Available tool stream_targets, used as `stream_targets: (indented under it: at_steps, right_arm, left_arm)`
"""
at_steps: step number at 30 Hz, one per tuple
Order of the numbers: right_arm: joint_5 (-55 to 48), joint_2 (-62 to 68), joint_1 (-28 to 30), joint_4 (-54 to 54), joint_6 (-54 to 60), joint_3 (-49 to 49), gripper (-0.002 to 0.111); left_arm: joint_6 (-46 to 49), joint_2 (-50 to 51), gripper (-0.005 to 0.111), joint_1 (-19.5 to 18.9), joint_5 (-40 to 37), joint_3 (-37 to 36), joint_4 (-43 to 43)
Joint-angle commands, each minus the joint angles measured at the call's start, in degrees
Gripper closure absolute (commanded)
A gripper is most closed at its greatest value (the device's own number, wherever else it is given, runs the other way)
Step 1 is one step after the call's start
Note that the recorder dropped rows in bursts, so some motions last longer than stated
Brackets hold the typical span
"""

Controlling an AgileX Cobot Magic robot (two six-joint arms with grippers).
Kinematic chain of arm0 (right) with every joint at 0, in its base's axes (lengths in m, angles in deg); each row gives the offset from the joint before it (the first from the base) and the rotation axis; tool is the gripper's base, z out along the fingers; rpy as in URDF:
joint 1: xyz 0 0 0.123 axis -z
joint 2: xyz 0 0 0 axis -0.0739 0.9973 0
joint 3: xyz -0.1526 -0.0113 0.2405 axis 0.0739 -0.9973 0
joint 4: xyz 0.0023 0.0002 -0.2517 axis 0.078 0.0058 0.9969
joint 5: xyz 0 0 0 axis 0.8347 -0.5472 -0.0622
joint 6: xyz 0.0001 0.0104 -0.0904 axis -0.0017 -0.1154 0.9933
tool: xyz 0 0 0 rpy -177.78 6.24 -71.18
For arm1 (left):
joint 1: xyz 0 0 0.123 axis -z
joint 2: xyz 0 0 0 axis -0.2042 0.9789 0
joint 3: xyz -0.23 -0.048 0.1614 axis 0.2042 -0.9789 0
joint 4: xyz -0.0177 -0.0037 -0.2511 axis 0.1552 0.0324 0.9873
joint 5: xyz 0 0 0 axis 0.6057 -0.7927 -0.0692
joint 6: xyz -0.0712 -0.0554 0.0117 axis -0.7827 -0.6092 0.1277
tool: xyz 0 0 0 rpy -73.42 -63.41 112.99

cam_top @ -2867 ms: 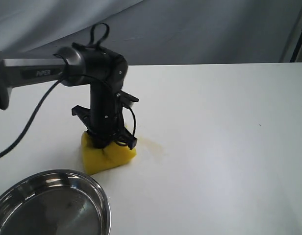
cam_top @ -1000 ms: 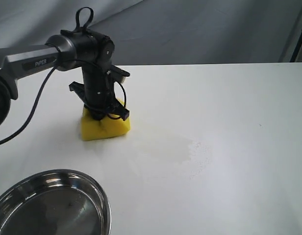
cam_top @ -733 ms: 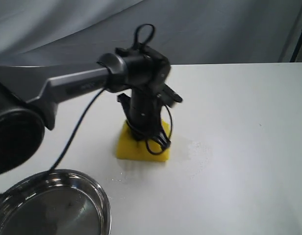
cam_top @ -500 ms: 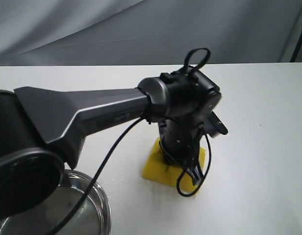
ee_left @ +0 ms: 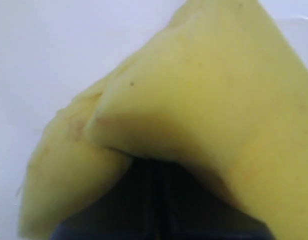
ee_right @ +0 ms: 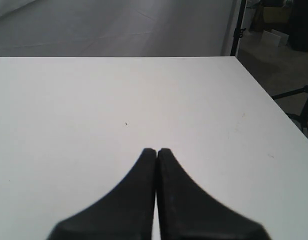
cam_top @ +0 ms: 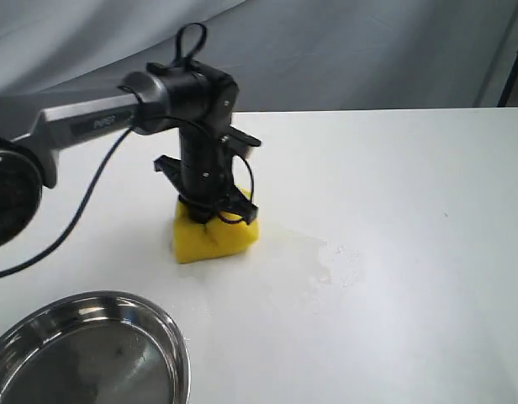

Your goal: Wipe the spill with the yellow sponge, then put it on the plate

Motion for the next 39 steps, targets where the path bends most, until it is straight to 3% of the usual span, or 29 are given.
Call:
stream_targets:
  at_steps: [1,4,9,19,24,31,39]
  right_arm:
    - [0.7,0.2,-0.2,0.7,0.1,-0.2,0.108]
    - [0.7,0.2,-0.2,0.7,0.1,-0.2,0.108]
    - [0.7,0.2,-0.2,0.7,0.1,-0.2,0.108]
    - [0.7,0.2,-0.2,0.7,0.1,-0.2,0.108]
    - [0.7,0.2,-0.2,0.7,0.1,-0.2,0.108]
    - [0.7,0.2,-0.2,0.7,0.1,-0.2,0.108]
    - [0.7,0.2,-0.2,0.7,0.1,-0.2,0.108]
  left_arm:
    - [-1.2,1.4,0.107,-6.4,0.2,-1.2,-3.8]
    - [-1.2,1.2,0.107,-7.5,0.2,-1.2,-2.7]
    - [0.8,0.8,0.107,-2.0,0.2,-1.2,4.5]
    - [7.3,0.3,0.107,18.1,0.2,-1.2,5.0]
    - [8.0,0.3,0.107,23.7,0.2,-1.2,5.0]
    - [6.4,-6.9,0.107,23.7,0.2,-1.2,3.5]
    - [4.4,-18.1,0.107,18.3,0.2,-1.2,3.4]
